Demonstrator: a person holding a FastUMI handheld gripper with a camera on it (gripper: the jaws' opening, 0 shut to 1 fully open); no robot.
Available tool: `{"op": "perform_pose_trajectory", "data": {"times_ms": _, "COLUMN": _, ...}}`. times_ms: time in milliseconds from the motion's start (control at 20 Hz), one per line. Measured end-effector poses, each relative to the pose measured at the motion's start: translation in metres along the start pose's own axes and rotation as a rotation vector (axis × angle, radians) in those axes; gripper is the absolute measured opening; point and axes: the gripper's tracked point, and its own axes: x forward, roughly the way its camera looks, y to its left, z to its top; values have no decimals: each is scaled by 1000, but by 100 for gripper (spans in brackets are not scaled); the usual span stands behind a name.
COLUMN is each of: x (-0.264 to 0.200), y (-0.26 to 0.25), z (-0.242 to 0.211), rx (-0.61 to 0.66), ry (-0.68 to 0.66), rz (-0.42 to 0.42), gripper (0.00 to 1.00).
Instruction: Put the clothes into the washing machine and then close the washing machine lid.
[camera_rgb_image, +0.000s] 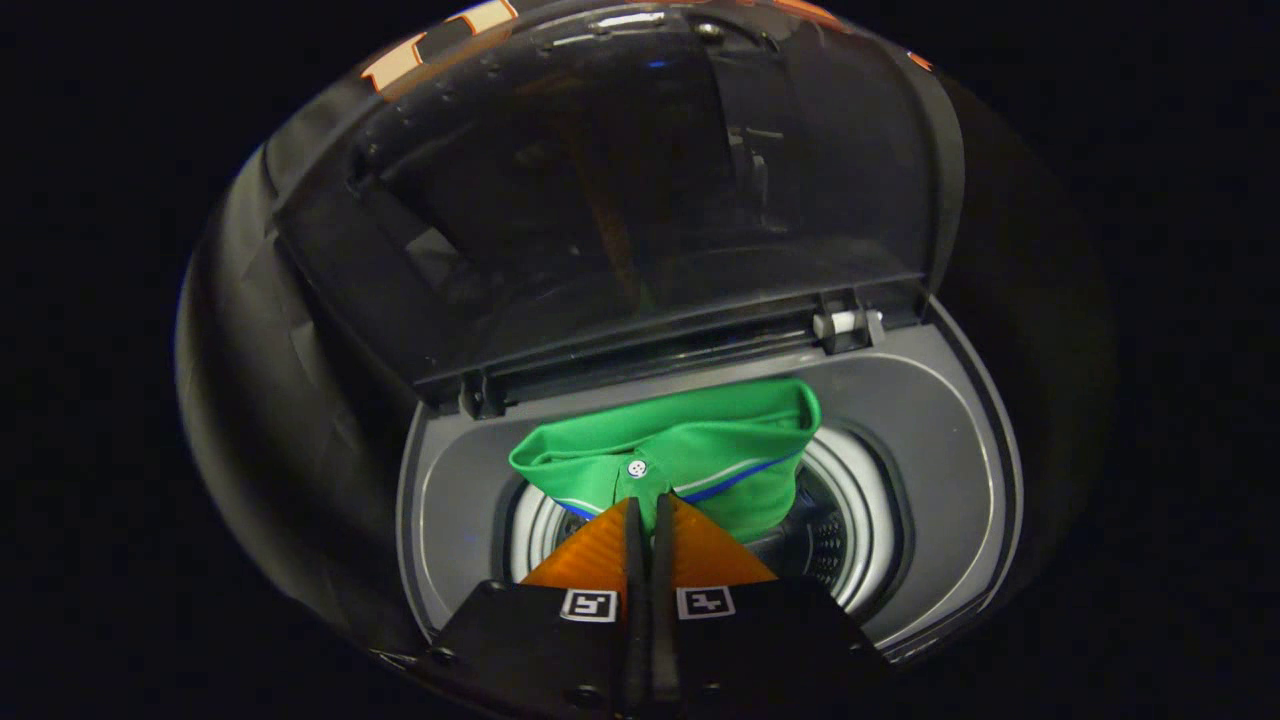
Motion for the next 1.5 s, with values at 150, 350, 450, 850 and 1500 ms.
{"op": "perform_pose_trajectory", "data": {"times_ms": 150, "x": 9, "y": -4, "z": -9, "rx": -11, "ry": 41, "rz": -19, "gripper": 8}}
{"op": "perform_pose_trajectory", "data": {"times_ms": 350, "x": 20, "y": -9, "z": -17, "rx": -18, "ry": 72, "rz": -35, "gripper": 8}}
{"op": "perform_pose_trajectory", "data": {"times_ms": 450, "x": 23, "y": -11, "z": -20, "rx": -18, "ry": 85, "rz": -40, "gripper": 8}}
{"op": "perform_pose_trajectory", "data": {"times_ms": 850, "x": 24, "y": -23, "z": -29, "rx": -66, "ry": 97, "rz": -93, "gripper": 82}}
{"op": "perform_pose_trajectory", "data": {"times_ms": 1500, "x": -32, "y": -1, "z": 4, "rx": -121, "ry": 18, "rz": -69, "gripper": 99}}
